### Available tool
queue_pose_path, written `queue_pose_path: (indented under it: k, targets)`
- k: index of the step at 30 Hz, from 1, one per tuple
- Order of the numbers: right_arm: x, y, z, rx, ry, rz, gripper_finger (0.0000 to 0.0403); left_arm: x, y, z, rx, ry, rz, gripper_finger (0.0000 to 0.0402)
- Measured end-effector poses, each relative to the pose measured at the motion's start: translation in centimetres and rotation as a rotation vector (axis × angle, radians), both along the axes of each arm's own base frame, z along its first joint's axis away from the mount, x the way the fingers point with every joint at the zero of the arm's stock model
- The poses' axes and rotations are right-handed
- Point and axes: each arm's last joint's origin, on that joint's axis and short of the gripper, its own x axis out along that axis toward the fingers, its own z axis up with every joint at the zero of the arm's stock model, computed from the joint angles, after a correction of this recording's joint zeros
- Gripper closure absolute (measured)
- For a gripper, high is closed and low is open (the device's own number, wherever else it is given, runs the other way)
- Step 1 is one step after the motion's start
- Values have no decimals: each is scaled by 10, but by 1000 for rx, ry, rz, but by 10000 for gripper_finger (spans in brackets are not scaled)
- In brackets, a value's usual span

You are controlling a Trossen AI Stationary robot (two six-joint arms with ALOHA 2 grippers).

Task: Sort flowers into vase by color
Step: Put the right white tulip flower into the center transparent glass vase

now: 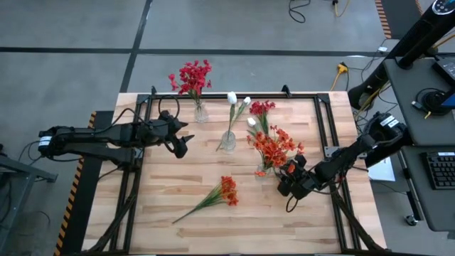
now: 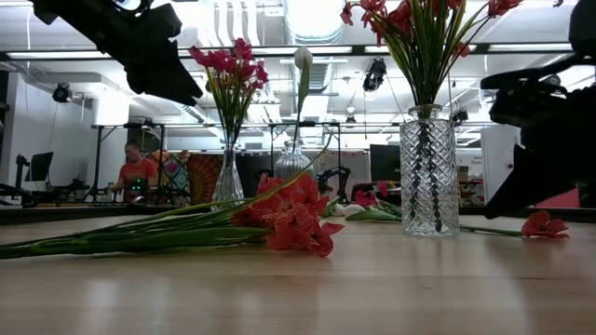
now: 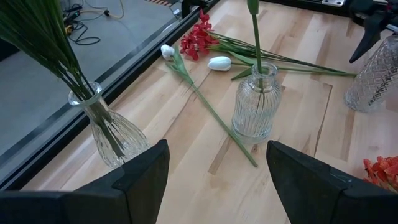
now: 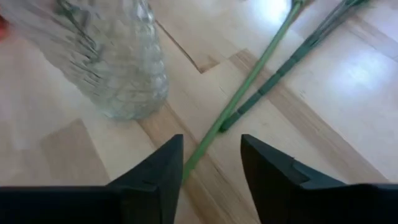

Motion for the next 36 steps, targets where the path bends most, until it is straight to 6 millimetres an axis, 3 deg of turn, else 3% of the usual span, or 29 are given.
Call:
queue_pose_path:
  k: [6, 13, 36]
  targets:
    - [3, 1, -10, -17, 10, -16, 224, 0, 0, 0, 0, 0, 0, 150]
    - [4, 2, -18, -14, 10, -50, 233, 0, 0, 0, 0, 2, 1, 150]
    - [-2, 4, -6, 162, 79, 7, 367, 0, 0, 0, -2, 0, 3, 150]
